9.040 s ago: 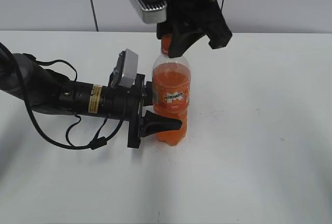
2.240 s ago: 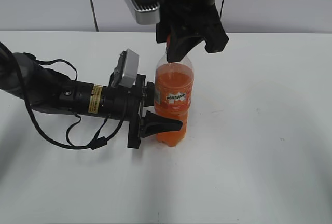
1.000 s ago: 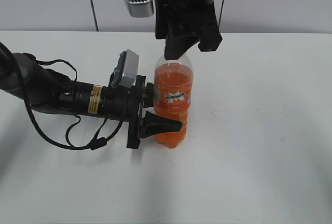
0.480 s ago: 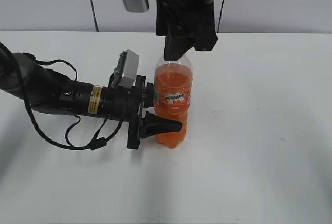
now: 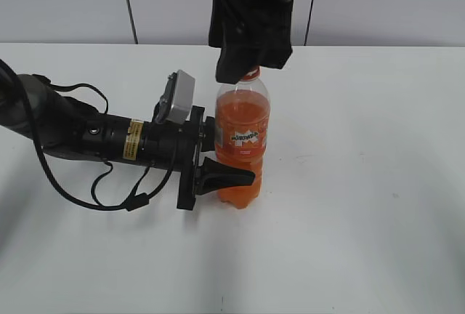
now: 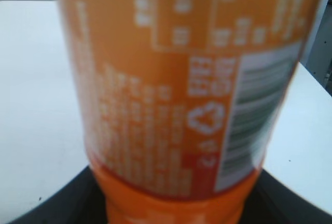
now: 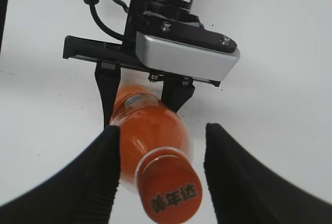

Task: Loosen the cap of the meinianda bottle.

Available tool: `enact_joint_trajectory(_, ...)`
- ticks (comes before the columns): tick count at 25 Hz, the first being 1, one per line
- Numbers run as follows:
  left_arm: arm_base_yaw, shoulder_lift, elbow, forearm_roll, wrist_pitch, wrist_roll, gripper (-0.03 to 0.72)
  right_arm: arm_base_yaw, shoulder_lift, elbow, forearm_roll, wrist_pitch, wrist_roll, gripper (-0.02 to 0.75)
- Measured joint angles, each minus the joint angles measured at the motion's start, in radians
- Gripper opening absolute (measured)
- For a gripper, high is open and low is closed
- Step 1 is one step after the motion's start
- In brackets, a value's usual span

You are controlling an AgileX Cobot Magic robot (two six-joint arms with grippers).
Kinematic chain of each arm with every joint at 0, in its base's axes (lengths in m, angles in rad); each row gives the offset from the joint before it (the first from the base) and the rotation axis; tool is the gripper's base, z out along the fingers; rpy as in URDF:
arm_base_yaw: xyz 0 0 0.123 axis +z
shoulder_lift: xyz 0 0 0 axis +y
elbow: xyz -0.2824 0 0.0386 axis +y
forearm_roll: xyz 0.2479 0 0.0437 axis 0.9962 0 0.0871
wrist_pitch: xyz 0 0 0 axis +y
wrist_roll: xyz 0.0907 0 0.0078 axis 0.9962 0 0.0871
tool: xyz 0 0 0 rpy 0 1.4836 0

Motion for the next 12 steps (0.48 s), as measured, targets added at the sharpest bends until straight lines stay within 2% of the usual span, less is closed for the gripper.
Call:
enact_joint_trajectory(5, 0.000, 0.000, 0.000, 0.003, -0.002, 0.000, 0.395, 0.000, 0.000, -0.030, 0.018, 0.000, 0.151, 0.393)
enact_joint_trajectory(8, 0.000, 0.000, 0.000, 0.004, -0.002, 0.000, 0.395, 0.000, 0.000, -0.085, 0.022, 0.000, 0.372, 0.395)
enact_joint_trajectory(12, 0.000, 0.000, 0.000, 0.004, -0.002, 0.000, 0.395, 0.000, 0.000, -0.147, -0.008, 0.000, 0.772, 0.395)
